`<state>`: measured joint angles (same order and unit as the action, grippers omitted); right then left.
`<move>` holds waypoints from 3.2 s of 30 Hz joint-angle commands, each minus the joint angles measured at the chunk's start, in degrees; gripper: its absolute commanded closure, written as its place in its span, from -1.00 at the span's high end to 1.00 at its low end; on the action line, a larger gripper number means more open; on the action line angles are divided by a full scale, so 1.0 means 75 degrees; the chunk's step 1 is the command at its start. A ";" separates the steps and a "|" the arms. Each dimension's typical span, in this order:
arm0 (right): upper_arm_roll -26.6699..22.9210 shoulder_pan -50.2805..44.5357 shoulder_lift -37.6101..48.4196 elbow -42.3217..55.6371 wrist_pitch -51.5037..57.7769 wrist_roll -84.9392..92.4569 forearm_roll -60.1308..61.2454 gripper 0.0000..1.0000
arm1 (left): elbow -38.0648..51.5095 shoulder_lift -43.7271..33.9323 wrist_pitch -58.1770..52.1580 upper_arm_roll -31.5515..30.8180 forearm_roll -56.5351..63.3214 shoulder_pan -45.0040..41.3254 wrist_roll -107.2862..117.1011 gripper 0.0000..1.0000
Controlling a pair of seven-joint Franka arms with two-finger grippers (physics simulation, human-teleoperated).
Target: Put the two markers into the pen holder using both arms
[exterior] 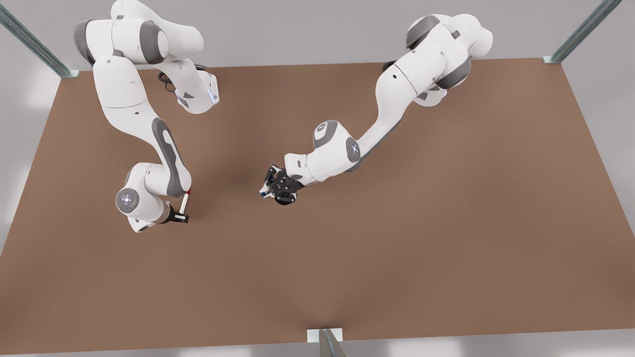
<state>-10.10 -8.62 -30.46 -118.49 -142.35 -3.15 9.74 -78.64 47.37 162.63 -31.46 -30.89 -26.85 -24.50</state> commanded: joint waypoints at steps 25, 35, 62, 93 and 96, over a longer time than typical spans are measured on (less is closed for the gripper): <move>0.0023 -0.0011 0.0030 0.0001 0.0007 0.0654 0.0025 -0.36 | -0.1467 0.0094 0.1977 -0.0247 -0.0065 -0.0076 -0.3377 1.00; 0.0093 0.0059 0.0650 0.0013 0.0334 0.0642 0.0013 -0.38 | 0.0981 -0.0925 -0.8897 -0.0833 0.3249 0.5432 0.2152 1.00; 0.3128 -0.0362 0.3346 0.0939 0.2644 -0.4865 0.0095 -0.57 | 0.0361 -0.4593 -1.0422 0.4522 0.4036 0.2572 0.3701 1.00; 0.3409 -0.1534 0.2432 0.1185 0.1437 -0.6612 -0.0678 1.00 | 0.0337 -0.4476 -1.0410 0.4534 0.3919 0.2619 0.3701 1.00; 0.3292 -0.1417 0.2842 0.1197 0.1741 -0.5968 -0.0748 1.00 | 0.0349 -0.4476 -1.0410 0.4534 0.3919 0.2608 0.3701 1.00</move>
<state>14.63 -19.78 -9.72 -109.52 -130.58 -45.26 4.62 -76.09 13.89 84.54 2.53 -1.54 -7.30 1.85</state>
